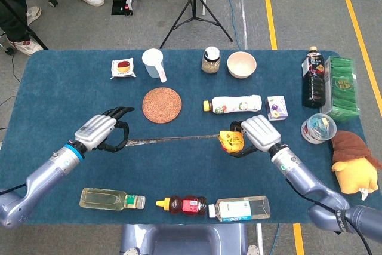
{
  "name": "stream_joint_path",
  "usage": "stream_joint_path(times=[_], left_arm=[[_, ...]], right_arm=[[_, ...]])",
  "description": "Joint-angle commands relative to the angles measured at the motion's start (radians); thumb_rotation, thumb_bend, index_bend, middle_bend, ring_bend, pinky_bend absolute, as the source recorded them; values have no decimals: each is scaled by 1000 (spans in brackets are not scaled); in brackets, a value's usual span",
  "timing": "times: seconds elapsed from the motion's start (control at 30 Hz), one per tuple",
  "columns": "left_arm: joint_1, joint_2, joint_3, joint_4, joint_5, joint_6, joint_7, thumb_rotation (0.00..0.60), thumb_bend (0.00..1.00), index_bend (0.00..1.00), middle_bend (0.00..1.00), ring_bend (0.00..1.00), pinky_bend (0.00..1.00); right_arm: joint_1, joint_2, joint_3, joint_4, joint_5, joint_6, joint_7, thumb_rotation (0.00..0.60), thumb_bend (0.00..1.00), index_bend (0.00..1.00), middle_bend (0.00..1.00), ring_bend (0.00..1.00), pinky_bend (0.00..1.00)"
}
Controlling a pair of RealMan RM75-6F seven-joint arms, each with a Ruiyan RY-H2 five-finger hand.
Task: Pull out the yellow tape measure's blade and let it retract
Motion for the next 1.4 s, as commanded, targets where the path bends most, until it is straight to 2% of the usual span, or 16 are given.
stream_joint_path(times=[0.03,0.4,0.8,1.03,1.4], left_arm=[[9,12,5,-2,2,4,-2,549,475,564,68,0,89],[46,66,22,-9,16,17,-24,549,476,564,67,0,90],[48,60,15,-13,33,15,-34,549,476,564,68,0,90],[24,22,-3,-13,25,-2,-21,550,477,564,67,0,90],[-54,-103,-51,19,-43,-51,29,555,477,564,68,0,89]], right_arm=[[-2,2,-1,1,0,0,0,389,178,679,711,656,611],[-8,5,-3,3,-1,-3,0,387,180,681,714,658,611],[-12,8,-1,-3,-1,-3,-5,387,179,682,716,662,612],[-10,4,1,-8,-4,-6,-10,387,180,683,716,663,612],[-1,-1,10,-31,-2,-8,-27,388,181,683,717,665,612]])
